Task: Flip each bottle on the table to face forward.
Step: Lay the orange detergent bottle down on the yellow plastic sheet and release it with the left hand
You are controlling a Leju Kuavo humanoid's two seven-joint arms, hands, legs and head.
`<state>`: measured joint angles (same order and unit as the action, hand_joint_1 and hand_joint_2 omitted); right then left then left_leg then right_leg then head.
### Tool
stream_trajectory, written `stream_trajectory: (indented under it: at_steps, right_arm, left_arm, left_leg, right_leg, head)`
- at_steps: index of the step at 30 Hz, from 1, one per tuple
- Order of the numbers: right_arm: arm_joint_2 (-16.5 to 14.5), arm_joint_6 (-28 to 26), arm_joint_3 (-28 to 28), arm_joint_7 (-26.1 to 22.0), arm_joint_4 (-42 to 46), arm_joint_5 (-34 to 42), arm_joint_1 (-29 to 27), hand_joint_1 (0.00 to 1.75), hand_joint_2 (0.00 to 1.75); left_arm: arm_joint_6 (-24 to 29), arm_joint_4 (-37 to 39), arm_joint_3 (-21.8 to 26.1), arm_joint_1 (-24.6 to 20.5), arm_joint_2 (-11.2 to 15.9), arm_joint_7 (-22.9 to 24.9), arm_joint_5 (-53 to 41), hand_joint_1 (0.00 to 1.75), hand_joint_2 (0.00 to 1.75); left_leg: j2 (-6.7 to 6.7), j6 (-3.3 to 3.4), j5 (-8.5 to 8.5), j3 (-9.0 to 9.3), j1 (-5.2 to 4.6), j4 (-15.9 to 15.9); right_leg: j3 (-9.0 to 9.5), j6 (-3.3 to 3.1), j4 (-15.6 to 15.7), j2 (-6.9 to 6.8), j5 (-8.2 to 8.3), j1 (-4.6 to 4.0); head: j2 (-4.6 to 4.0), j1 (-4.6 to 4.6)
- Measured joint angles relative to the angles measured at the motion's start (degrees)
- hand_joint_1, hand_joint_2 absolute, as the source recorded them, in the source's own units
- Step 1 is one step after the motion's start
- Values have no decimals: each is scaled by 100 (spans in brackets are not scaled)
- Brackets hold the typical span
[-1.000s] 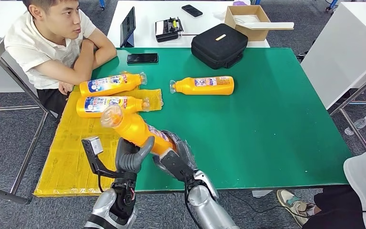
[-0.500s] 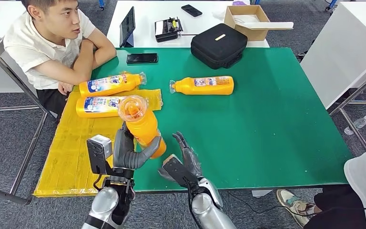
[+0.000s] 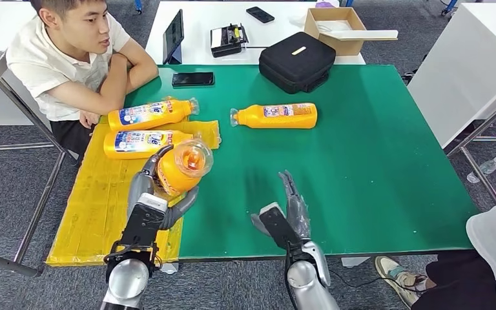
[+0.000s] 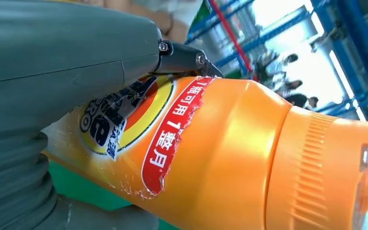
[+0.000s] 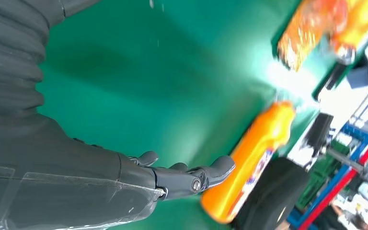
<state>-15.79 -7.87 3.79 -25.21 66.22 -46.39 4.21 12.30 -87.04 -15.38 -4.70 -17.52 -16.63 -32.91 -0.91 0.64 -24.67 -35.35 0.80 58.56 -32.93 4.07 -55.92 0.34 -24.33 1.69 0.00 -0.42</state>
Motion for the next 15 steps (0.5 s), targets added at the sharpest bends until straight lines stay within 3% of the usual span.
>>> stream_trajectory:
  at_steps: [5,10,15]
  right_arm:
    - [-10,123,-172,-72,95,-72,-8,0,175]
    - [-14,77,-195,-202,24,-53,100,0,175]
    - [-5,63,-195,-310,-133,19,228,0,175]
  left_arm:
    - [740,17,84,-40,3,237,-2024,175,175]
    - [858,433,122,-243,37,905,-4225,175,175]
    - [1008,1195,186,-500,95,1232,-5129,175,175]
  left_leg:
    - [-2,0,0,0,0,0]
    - [-1,0,0,0,0,0]
    - [-2,1,2,0,0,0]
  right_leg:
    - [1,0,0,-1,0,0]
    - [1,0,0,-1,0,0]
    - [2,0,-1,-1,1,0]
  head:
    - [0,-1]
    - [0,0]
    - [0,0]
